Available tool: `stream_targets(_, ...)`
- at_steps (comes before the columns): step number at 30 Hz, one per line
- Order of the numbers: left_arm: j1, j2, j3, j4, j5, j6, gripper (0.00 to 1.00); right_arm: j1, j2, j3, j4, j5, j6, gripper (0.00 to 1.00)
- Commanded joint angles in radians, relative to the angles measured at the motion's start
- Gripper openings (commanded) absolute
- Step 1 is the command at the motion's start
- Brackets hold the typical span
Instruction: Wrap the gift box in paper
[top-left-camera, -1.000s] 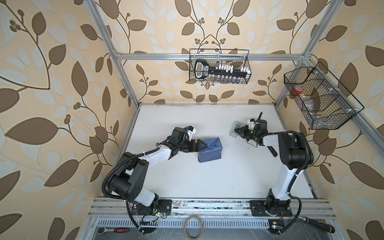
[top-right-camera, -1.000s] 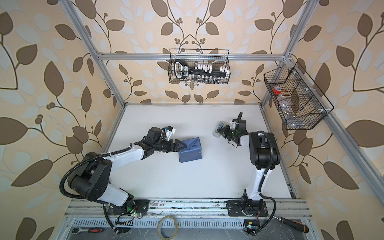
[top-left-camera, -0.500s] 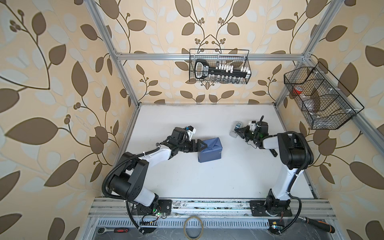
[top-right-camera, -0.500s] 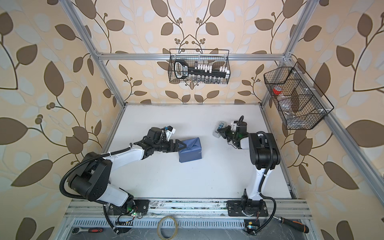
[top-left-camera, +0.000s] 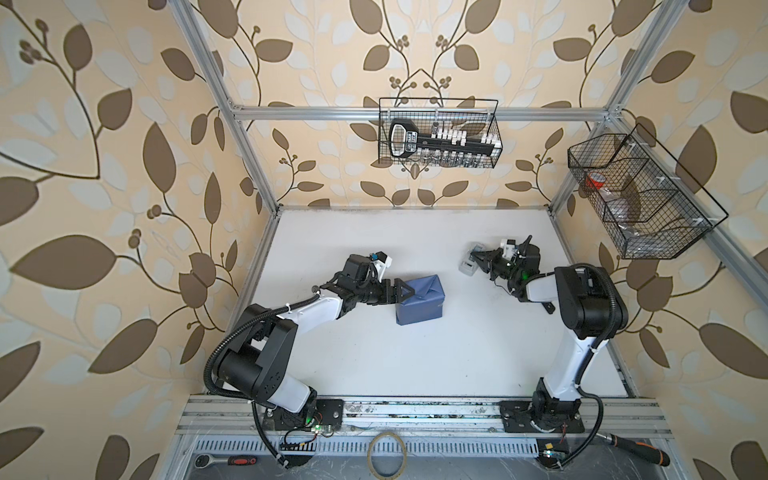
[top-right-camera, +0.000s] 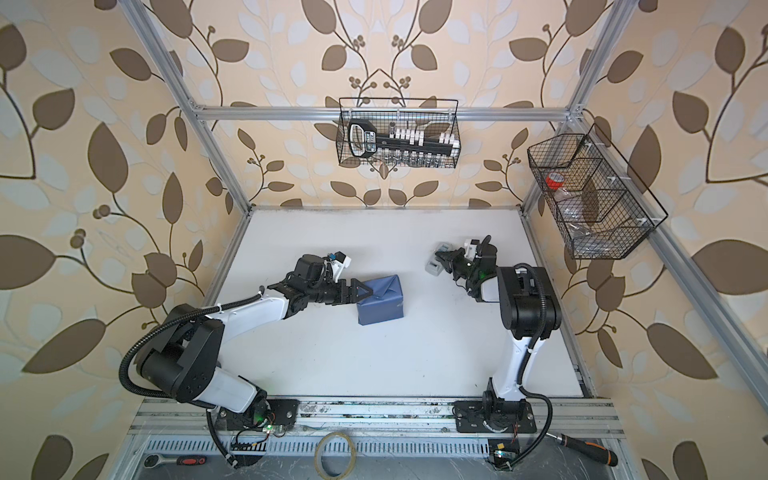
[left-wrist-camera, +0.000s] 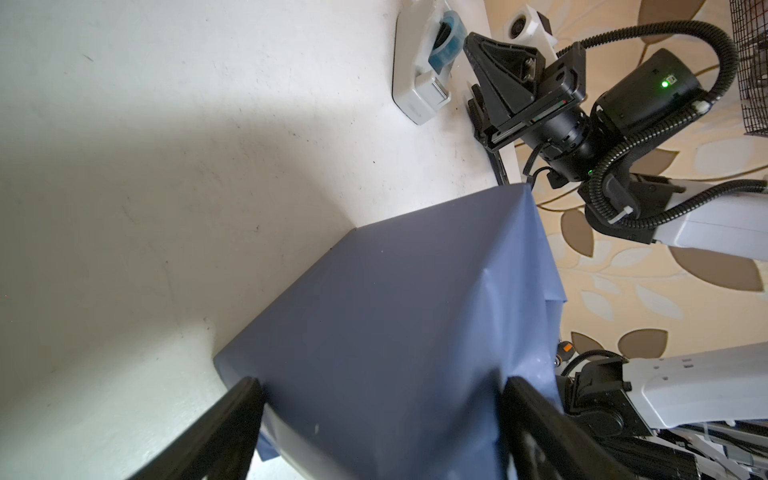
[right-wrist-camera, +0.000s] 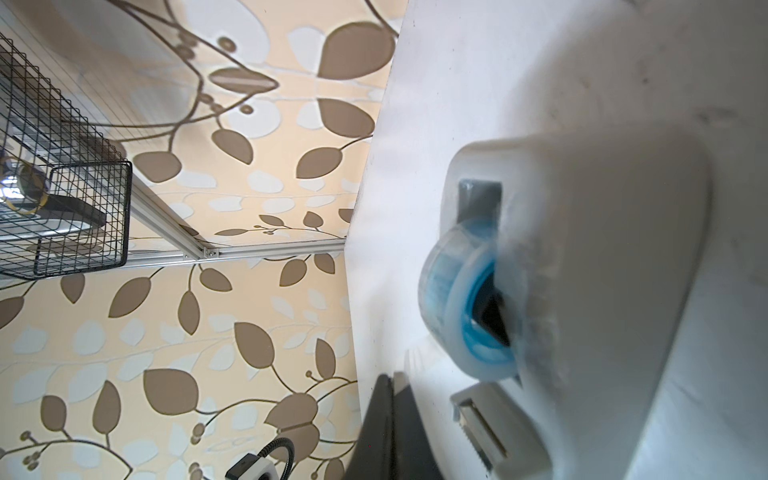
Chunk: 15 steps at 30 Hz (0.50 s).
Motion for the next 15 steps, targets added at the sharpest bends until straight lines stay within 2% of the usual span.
stream_targets(1, 0.003, 0.038, -0.009, -0.113, -0.069, 0.039, 0.90, 0.021, -0.016, -0.026, 0.093, -0.050, 0.042, 0.00)
stream_targets(15, 0.003, 0.046, -0.007, -0.110, -0.067, 0.040, 0.91, 0.091, -0.072, -0.153, 0.123, -0.001, 0.018, 0.00)
